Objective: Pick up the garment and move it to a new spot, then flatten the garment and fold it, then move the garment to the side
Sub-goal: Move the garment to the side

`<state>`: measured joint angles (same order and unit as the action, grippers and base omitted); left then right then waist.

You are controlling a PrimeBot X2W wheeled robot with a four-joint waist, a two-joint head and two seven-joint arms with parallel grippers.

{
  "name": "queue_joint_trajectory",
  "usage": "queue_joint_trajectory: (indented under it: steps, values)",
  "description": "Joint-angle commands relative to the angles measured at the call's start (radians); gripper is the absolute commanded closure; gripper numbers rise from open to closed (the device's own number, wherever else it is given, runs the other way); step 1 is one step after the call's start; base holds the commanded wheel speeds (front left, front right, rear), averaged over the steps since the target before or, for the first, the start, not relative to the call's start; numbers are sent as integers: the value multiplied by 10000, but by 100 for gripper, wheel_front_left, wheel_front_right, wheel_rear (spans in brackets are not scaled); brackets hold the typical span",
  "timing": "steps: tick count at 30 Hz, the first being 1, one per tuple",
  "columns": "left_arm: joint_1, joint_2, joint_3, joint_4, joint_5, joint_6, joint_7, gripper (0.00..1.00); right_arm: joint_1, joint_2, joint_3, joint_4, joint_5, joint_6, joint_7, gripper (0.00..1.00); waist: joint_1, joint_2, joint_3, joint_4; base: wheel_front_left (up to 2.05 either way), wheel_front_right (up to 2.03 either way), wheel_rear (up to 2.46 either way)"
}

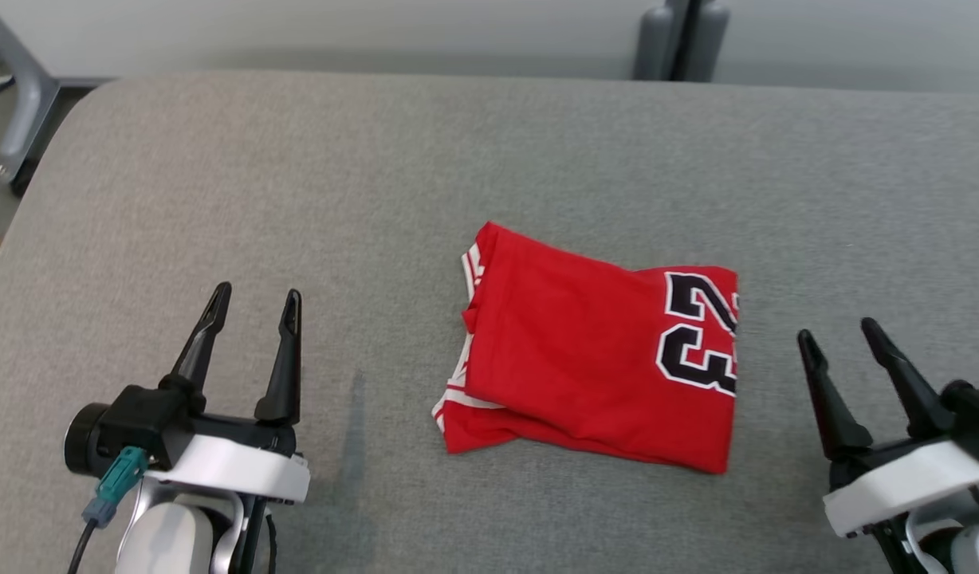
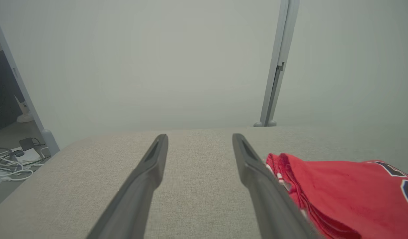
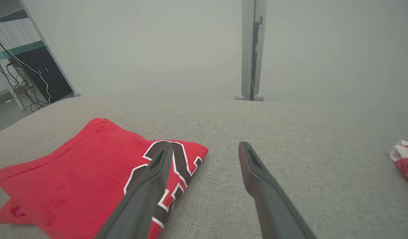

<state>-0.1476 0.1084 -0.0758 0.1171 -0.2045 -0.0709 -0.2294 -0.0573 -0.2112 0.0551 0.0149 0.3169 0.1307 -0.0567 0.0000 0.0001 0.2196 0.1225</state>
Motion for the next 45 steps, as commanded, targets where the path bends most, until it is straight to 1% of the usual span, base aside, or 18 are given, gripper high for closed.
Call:
queue_joint_trajectory:
  steps: [1, 4, 8, 11, 17, 18, 20, 21, 27, 33, 40, 41, 45]
  values:
    - [-213, -15, 3, 63, 34, -46, -51, 0, -113, -86, 35, 84, 64, 3, -1, 0, 0, -1, 458, 431, 0, 0, 0]
    - [-525, -96, -94, 390, -58, -87, -195, 0, -364, -120, 428, 574, 173, 3, 0, 0, 0, -1, 749, 723, 0, 0, 0]
    - [-901, -180, -183, 718, -118, -168, -311, 0, -550, -182, 703, 1240, 314, 3, 89, 0, 0, -1, 1063, 1007, 0, 0, 0]
    - [-1085, -231, -188, 908, -130, -210, -341, 0, -658, -204, 910, 1723, 458, 3, 317, 0, 0, -1, 1204, 1109, 0, 0, 0]
    - [-1239, -333, -34, 805, 12, -249, -355, 0, -820, -189, 1384, 2471, 829, 5, 981, 0, 0, -1, 1284, 1152, 0, 0, 0]
    - [-1255, -356, -20, 799, 29, -253, -354, 0, -865, -179, 1460, 2522, 915, 5, 1044, 40, 0, -1, 1282, 1147, 0, 0, 0]
    - [-1286, -383, 2, 797, 66, -271, -356, 0, -966, -222, 1594, 2645, 959, 12, 1195, 83, 0, -1, 1269, 1118, 0, 0, 0]
    - [-1294, -380, 7, 791, 141, -286, -356, 0, -1013, -233, 1622, 2649, 973, 12, 1193, 100, 0, -1, 1251, 1093, 0, 0, 0]
    - [-1013, -402, 188, 784, 277, -295, -356, 0, -1100, -517, 1717, 2514, 998, -1, 995, 100, 0, -1, 999, 674, 0, 0, 0]
    - [-850, -308, 460, 627, 360, -304, -349, 0, -974, -996, 1530, 2056, 894, 0, 924, 100, 0, -1, 887, -150, 0, 0, 0]
    - [-862, -126, 767, 78, 434, -271, -348, 0, -866, -1772, 821, 1297, 597, 2, 1150, 100, 0, -1, 1199, -1432, 0, 0, 0]
    - [-862, -126, 767, 78, 434, -271, -348, 0, -866, -1772, 821, 1297, 597, 2, 1150, 100, 0, -1, 1199, -1432, 0, 0, 0]
    - [-927, 2, 793, -263, 553, -285, -348, 0, -1031, -2219, 206, 854, 459, 0, 1293, 100, 0, -1, 1586, -2063, 0, 0, 0]
